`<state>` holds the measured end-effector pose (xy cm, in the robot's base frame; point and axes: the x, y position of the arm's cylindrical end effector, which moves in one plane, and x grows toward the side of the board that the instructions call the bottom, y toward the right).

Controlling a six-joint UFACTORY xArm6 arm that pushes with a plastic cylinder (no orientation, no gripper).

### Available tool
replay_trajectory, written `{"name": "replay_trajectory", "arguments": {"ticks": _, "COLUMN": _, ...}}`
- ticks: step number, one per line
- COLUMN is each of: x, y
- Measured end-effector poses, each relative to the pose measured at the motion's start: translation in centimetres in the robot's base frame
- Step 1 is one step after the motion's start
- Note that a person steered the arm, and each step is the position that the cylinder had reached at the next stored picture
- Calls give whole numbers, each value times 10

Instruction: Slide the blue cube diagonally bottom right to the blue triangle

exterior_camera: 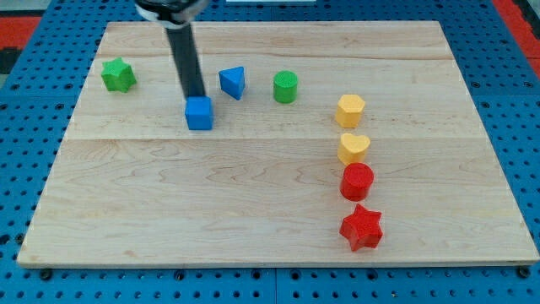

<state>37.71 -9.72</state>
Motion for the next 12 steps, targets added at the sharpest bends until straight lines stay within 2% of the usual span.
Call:
{"name": "replay_trajectory", "arguments": {"ticks": 1, "x": -22, "y": -57}}
{"name": "replay_trajectory", "arguments": {"ticks": 2, "x": 7, "y": -55}}
{"name": "replay_trajectory", "arguments": {"ticks": 3, "x": 35, "y": -29}}
{"name": "replay_trajectory", "arguments": {"ticks": 5, "x": 37, "y": 56}}
{"name": "replay_trajectory", "arguments": {"ticks": 6, "x": 89, "y": 12}}
{"name": "replay_trajectory", "arguments": {"ticks": 7, "x": 207, "y": 33}}
{"name": "replay_trajectory", "arguments": {"ticks": 8, "x": 241, "y": 52}}
{"name": "replay_trajectory", "arguments": {"ticks": 9, "x": 241, "y": 82}}
{"name": "replay_trajectory", "arguments": {"ticks": 12, "x": 241, "y": 248}}
